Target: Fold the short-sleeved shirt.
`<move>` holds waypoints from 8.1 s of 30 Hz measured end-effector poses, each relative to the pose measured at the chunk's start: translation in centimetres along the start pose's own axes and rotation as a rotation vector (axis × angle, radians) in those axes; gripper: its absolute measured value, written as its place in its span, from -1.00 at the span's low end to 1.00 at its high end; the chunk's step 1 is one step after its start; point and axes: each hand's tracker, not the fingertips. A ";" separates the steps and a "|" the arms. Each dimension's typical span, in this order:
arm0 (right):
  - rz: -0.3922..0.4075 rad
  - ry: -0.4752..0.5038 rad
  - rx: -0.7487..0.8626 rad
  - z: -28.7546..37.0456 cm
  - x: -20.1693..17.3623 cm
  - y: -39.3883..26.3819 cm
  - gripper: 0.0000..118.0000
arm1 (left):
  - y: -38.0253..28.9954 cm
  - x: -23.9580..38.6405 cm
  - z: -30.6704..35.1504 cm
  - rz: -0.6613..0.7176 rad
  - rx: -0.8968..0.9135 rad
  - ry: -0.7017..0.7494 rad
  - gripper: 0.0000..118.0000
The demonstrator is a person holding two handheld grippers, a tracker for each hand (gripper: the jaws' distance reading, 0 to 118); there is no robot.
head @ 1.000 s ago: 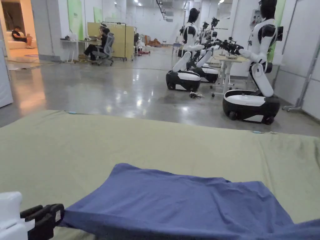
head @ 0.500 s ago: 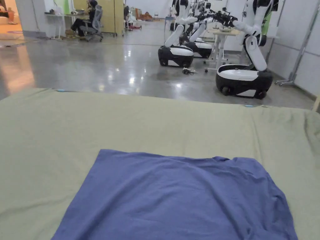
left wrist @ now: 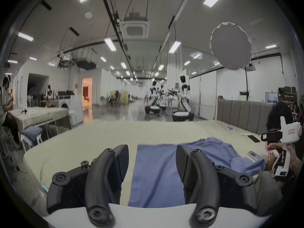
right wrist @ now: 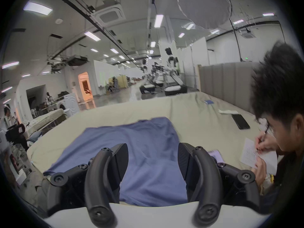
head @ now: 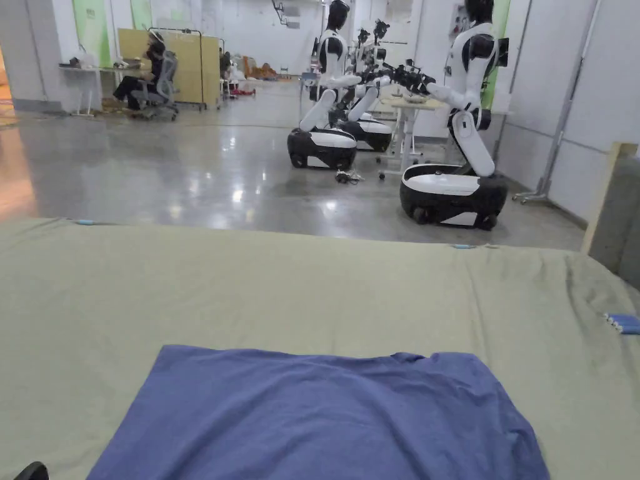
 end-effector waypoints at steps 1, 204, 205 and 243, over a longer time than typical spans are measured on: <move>0.003 0.012 0.016 0.0 -0.7 0.4 0.16 | 0.4 0.5 0.1 -0.015 0.019 0.005 0.01; -0.132 -0.038 -0.399 -16.0 7.9 -1.5 0.13 | -10.6 -3.6 -29.5 -0.032 -0.947 0.013 -0.74; -0.144 -0.073 -0.445 -17.9 8.8 -1.5 0.22 | -10.6 -3.7 -29.5 -0.015 -0.952 0.010 -0.75; 0.022 -0.239 -0.495 -6.3 6.7 -6.4 -0.11 | -8.0 -5.3 -6.7 0.199 -0.616 -0.027 0.01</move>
